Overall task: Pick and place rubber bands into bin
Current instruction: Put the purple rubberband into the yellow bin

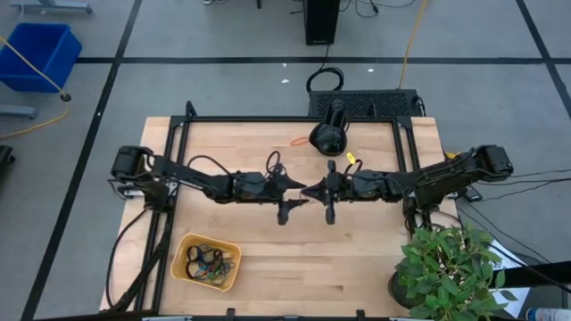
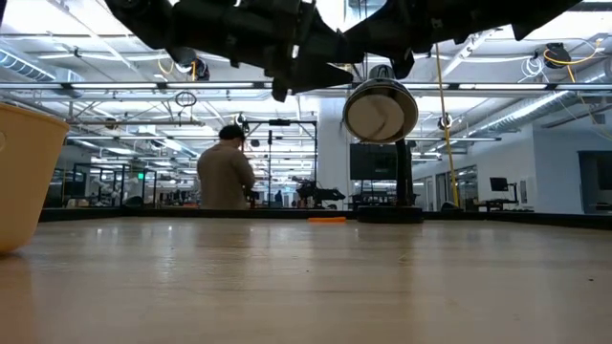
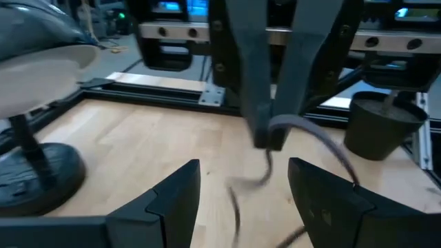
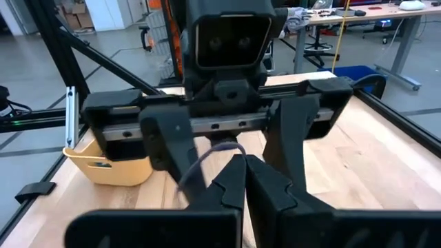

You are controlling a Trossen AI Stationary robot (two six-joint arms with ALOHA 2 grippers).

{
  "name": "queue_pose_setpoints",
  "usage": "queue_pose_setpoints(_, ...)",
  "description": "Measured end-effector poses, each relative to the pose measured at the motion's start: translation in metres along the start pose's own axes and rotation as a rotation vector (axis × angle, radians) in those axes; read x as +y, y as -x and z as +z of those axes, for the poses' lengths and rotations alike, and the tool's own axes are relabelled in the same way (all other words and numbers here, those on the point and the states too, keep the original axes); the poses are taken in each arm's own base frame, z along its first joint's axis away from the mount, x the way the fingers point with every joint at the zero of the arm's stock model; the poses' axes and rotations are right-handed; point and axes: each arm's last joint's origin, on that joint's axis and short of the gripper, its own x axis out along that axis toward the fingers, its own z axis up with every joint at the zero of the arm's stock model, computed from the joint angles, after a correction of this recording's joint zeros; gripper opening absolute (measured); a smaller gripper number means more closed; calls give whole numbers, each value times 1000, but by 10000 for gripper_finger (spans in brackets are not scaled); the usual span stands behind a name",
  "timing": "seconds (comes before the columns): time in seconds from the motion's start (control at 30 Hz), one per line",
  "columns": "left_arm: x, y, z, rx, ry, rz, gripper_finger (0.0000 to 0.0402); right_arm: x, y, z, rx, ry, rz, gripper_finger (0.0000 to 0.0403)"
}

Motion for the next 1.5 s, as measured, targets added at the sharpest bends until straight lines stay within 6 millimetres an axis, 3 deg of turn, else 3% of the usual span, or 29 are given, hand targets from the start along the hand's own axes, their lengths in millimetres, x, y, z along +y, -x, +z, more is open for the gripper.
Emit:
queue_pose_setpoints(0.5,-2,-9,0,3,47,-22,218,0,0,-1,8,1,-1,0)
queue_pose_setpoints(0.6,-2,-9,0,3,47,-19,183,0,0,-1,8,1,-1,0)
queue_pose_setpoints(0.93,0,-9,1,-4,16,31,10,0,0,-1,8,1,-2,0)
queue_pose_setpoints(1.5,0,-9,1,-5,21,31,4,0,0,-1,7,-18,-1,33)
